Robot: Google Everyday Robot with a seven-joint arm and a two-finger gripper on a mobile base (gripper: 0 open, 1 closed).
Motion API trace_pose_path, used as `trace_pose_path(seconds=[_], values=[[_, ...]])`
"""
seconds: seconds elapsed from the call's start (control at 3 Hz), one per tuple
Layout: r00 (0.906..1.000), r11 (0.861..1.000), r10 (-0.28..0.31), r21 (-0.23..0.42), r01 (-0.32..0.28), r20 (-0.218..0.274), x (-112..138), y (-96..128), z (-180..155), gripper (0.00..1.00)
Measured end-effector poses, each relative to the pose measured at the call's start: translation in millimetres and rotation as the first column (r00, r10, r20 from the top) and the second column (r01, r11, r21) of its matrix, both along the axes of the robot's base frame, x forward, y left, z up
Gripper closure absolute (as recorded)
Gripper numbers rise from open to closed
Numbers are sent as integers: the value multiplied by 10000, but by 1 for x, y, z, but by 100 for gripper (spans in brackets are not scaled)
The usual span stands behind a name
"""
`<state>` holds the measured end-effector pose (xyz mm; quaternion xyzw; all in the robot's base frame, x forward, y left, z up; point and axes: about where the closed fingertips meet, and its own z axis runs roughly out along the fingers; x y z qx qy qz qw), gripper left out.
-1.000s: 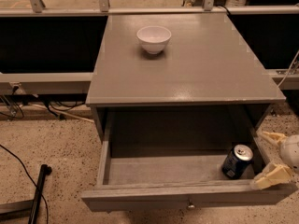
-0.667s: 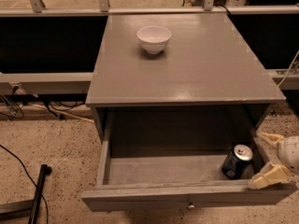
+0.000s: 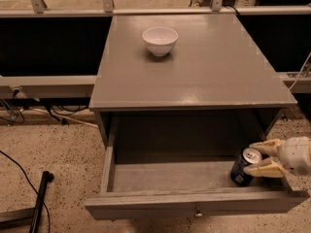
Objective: Pick pepsi can from top drawer and place on counter
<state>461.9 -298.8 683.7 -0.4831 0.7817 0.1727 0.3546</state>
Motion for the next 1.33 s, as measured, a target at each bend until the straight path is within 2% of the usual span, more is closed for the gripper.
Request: trace_pose_path(seconds=[0.67,1.0,1.33], values=[[9998,9997,-141,184,144,-168,-3,1,-21,81],[9998,9997,-141,184,144,-167,-3,1,-20,100],[9970,9964,180,819,-242,755,-2,6,39,100]])
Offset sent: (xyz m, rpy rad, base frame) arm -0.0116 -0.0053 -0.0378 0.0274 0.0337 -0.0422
